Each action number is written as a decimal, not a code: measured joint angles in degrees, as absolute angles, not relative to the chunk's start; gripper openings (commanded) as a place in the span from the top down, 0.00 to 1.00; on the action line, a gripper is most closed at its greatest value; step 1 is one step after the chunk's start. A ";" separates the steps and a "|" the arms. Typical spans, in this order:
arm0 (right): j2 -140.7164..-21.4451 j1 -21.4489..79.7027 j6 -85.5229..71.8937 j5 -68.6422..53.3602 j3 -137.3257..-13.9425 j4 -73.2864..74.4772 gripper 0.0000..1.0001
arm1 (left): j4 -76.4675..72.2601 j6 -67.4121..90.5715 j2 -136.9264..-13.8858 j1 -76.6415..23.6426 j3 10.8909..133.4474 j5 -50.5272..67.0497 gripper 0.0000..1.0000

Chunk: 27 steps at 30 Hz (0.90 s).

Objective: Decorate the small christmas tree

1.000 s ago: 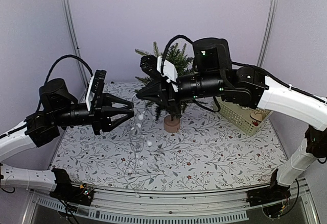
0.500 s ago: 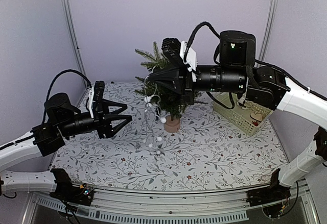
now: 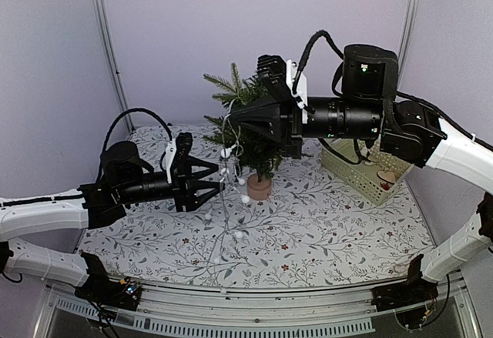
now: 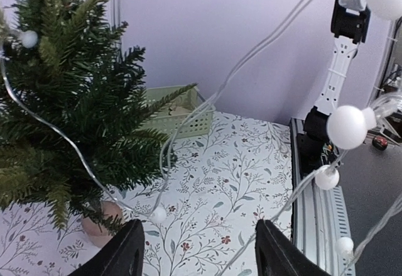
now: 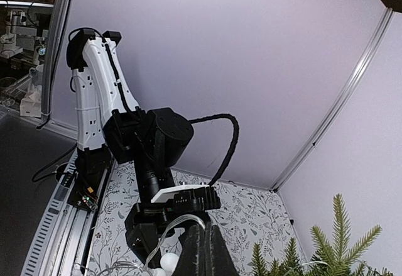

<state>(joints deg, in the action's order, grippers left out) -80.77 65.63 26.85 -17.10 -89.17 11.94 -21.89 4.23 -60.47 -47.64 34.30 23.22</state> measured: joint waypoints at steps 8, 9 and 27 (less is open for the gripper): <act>-80.77 65.63 26.92 -17.52 -89.17 11.97 1.00 | -24.80 1.91 -65.21 -49.12 36.88 30.11 0.48; -80.77 65.63 26.92 -17.50 -89.17 11.97 1.00 | -24.93 1.83 -65.28 -49.15 36.88 30.74 0.45; -78.81 65.63 26.98 -15.59 -84.97 11.09 1.00 | -25.43 1.52 -63.18 -49.65 37.54 27.77 1.00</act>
<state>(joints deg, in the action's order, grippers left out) -78.81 65.63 26.98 -15.59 -84.97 11.09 -25.43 1.52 -63.18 -49.65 37.54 27.77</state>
